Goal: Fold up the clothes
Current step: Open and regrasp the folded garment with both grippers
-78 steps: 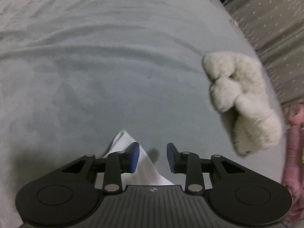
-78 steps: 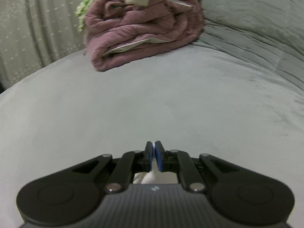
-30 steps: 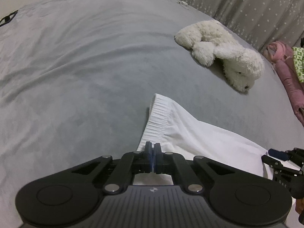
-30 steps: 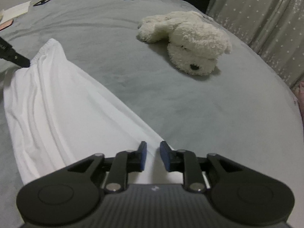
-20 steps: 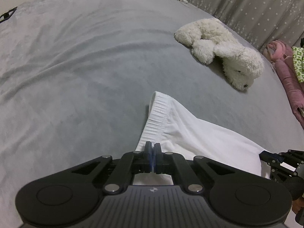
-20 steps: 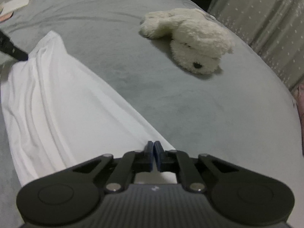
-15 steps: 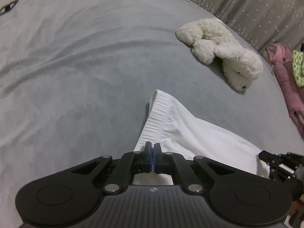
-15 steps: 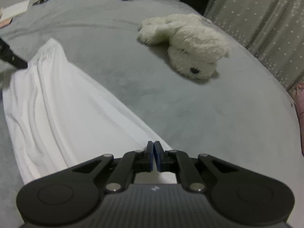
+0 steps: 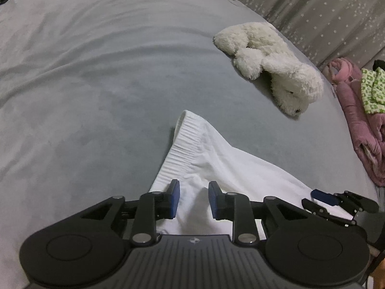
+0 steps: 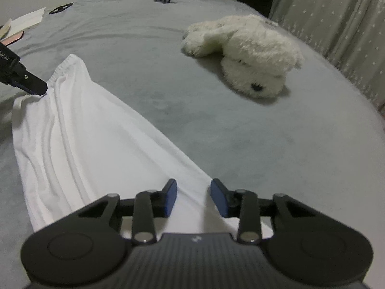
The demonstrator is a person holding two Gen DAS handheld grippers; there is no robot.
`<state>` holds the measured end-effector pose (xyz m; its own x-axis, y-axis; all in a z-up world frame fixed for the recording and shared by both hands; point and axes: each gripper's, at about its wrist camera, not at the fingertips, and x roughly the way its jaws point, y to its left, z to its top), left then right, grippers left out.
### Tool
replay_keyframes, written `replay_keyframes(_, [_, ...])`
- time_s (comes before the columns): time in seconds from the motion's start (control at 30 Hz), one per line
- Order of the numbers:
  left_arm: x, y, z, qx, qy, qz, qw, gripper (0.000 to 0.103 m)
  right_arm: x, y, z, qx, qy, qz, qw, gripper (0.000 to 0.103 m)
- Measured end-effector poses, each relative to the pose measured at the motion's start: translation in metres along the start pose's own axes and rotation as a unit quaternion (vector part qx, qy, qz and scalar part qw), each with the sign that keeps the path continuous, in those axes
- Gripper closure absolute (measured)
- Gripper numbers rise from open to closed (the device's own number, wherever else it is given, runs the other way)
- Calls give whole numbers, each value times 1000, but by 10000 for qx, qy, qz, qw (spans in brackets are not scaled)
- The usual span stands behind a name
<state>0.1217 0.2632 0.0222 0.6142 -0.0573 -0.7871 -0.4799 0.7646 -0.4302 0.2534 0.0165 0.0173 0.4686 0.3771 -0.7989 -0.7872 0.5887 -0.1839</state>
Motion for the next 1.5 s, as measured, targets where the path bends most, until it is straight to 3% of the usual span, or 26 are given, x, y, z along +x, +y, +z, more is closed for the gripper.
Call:
replay_keyframes(0.07, [0,-1,-1,63,-12,63,10000,84,-2,0,1,7,43,207,9998,97])
replay_keyframes(0.1, [0,-2,-1,97,-18,127,9999,89,-3,3,2,-97,51,178,9998,99])
replay_keyframes(0.13, [0,-1,-1,89,-10,157,9998,95,-4,7,3,-226,51,103,9997,99])
replay_keyframes(0.4, [-1,8,3,-167,83,110,9998,95,-18,6,12,-197,-315,-189,9991,99])
replay_keyframes(0.5, [-4,12,6,-349,121,42,9993,95,-13,9,12,-319,-167,-235,9991,97])
replay_keyframes(0.53, [-5,13,7,-389,115,41,9992,95,-12,9,12,-354,-102,-191,9991,93])
replay_keyframes(0.57, [-5,14,8,-404,112,59,9991,95,-11,8,11,-336,-68,-130,9993,79])
replay_keyframes(0.63, [-3,15,8,-414,107,68,9991,94,-10,7,11,-273,-55,-36,9996,61])
replay_keyframes(0.73, [-1,13,6,-346,78,63,9993,89,-5,9,13,-246,-61,56,9997,62])
replay_keyframes(0.8, [-1,11,4,-207,44,92,9997,88,1,13,13,-328,47,139,9994,69])
replay_keyframes(0.87, [0,9,3,-92,27,151,9998,90,5,19,14,-449,123,213,9987,93])
replay_keyframes(0.9, [0,8,3,-41,21,212,9998,93,5,23,15,-542,134,241,9981,97])
replay_keyframes(0.93, [0,7,3,11,15,282,9996,99,4,28,15,-674,133,179,9975,97])
replay_keyframes(1.13, [-2,14,5,-192,79,323,9993,103,-16,25,22,-603,-277,-178,9976,98])
replay_keyframes(1.37, [-1,14,6,-186,95,368,9991,103,4,28,28,-664,-127,-474,9966,98])
replay_keyframes(1.5, [-5,21,11,-298,166,201,9992,103,13,37,23,-668,-125,-607,9958,97])
